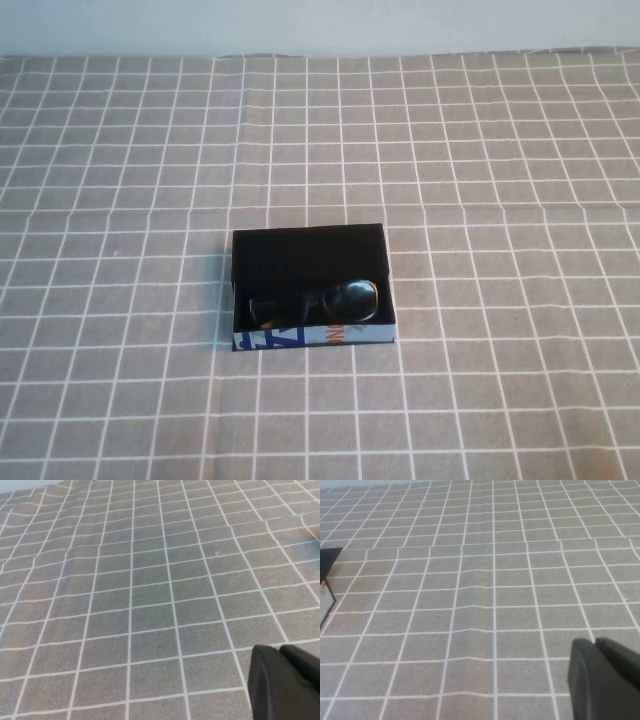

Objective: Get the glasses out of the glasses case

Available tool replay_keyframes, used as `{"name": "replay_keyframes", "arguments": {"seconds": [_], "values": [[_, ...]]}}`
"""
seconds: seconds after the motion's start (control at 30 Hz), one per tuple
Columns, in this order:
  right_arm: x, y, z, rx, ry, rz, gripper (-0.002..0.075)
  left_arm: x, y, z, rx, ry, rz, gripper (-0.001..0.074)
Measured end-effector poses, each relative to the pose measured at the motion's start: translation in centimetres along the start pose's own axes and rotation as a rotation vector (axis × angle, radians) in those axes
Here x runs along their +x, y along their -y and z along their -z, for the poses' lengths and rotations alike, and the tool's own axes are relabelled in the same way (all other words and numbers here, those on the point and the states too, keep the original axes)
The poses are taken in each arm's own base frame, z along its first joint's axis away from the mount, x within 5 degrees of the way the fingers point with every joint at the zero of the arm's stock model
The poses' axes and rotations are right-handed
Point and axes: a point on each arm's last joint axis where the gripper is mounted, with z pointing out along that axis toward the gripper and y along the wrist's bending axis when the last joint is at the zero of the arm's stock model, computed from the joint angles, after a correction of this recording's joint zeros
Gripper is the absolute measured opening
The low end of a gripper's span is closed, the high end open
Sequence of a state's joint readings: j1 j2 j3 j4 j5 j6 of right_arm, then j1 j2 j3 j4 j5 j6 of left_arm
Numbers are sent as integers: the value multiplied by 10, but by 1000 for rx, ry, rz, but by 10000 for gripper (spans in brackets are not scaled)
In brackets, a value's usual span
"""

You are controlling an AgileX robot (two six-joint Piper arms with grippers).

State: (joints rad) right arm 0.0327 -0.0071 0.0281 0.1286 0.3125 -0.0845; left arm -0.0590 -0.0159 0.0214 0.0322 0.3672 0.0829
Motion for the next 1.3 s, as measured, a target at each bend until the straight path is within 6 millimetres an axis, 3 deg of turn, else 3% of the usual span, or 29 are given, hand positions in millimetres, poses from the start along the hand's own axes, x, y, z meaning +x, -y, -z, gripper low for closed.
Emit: {"name": "replay_keyframes", "arguments": {"seconds": [1.03,1.2,1.3], "values": [[0,0,0,-1,5,-5,-18,0,0,0,0,0,0,-4],[-6,-1,0,-17,62,-76,-18,0,0,0,0,0,0,-4],[-9,-3,0,-47,95,-206,-19,0,0,0,0,0,0,-4]]}}
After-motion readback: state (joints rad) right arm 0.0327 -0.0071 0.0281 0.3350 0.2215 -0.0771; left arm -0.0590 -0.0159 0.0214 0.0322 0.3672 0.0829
